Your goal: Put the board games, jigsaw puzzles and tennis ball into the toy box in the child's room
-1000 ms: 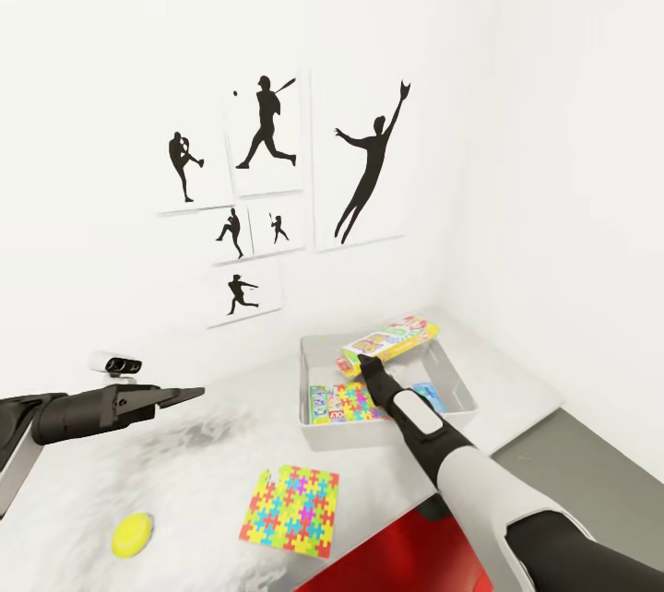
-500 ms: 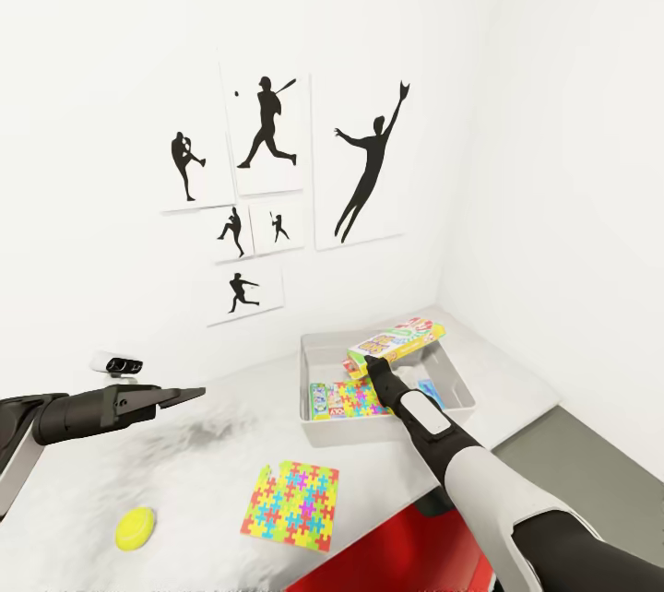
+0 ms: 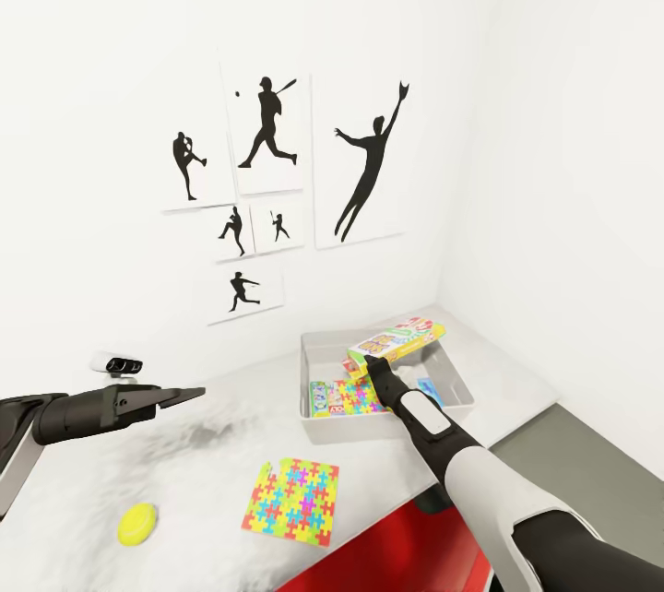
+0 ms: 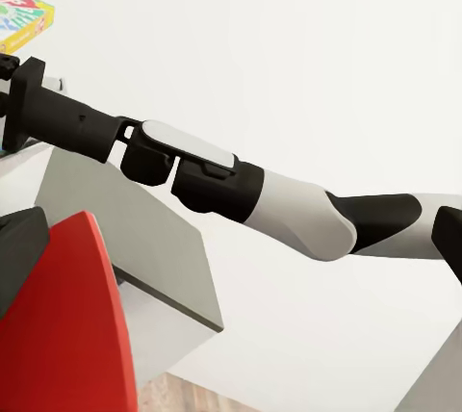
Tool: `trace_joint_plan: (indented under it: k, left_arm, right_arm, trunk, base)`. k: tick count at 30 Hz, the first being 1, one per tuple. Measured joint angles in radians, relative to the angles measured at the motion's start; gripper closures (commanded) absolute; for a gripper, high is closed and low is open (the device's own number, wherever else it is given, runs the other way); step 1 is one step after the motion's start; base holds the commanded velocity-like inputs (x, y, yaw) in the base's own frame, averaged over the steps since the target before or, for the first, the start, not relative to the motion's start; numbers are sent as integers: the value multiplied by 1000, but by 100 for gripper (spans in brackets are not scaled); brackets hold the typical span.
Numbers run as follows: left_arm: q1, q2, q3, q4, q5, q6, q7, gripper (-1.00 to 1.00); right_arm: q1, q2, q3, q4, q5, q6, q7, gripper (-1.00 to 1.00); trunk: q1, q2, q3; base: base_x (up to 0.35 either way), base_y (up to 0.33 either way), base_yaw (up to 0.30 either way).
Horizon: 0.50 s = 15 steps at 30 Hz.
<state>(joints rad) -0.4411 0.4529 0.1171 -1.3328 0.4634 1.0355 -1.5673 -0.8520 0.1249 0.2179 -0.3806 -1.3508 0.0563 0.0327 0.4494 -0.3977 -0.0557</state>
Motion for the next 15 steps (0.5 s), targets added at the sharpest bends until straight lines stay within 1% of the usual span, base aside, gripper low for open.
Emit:
trace_joint_plan:
  k: [11, 15]
  left_arm:
    - [0, 0, 0, 0, 0, 0, 0, -100]
    - [0, -1, 0, 0, 0, 0, 0, -100]
  right_arm:
    - [0, 0, 0, 1, -2, 0, 0, 100]
    - [0, 0, 0, 1, -6, 1, 0, 100]
  trunk:
    - [0, 0, 0]
    - [0, 0, 0]
  base:
    - [-32, 0, 0]
    - [-80, 0, 0]
